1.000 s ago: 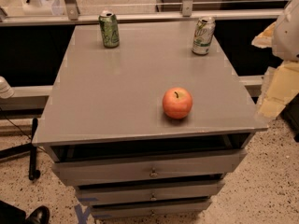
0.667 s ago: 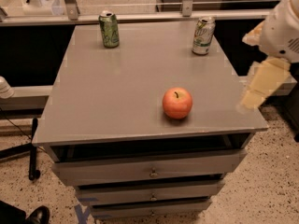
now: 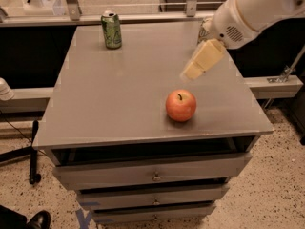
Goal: Move green can near apple
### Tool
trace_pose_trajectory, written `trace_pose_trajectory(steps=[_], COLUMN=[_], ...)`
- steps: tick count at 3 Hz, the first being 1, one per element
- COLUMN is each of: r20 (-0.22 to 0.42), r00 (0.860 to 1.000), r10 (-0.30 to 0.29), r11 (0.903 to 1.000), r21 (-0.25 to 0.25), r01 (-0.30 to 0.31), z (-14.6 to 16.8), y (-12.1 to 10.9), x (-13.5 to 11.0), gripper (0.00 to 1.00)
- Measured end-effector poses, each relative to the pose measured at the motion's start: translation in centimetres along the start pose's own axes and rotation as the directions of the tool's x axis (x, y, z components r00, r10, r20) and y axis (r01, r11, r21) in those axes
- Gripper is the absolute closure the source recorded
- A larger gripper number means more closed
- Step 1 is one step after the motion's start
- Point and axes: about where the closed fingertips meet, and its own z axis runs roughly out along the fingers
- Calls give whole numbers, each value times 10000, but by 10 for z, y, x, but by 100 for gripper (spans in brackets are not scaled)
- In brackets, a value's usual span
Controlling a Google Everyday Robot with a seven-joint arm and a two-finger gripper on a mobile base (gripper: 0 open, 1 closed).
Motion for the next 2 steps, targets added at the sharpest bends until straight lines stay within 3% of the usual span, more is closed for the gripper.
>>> trace_pose_trajectory(steps=[1,2], r20=[1514,1881], r00=[9876,9813], r10=[408,420], r11=[9986,9970], r21=[268,567], r01=[-454,-536], z=[36,37], y=[-16,-23], x=[-62,-75], gripper=[0,0])
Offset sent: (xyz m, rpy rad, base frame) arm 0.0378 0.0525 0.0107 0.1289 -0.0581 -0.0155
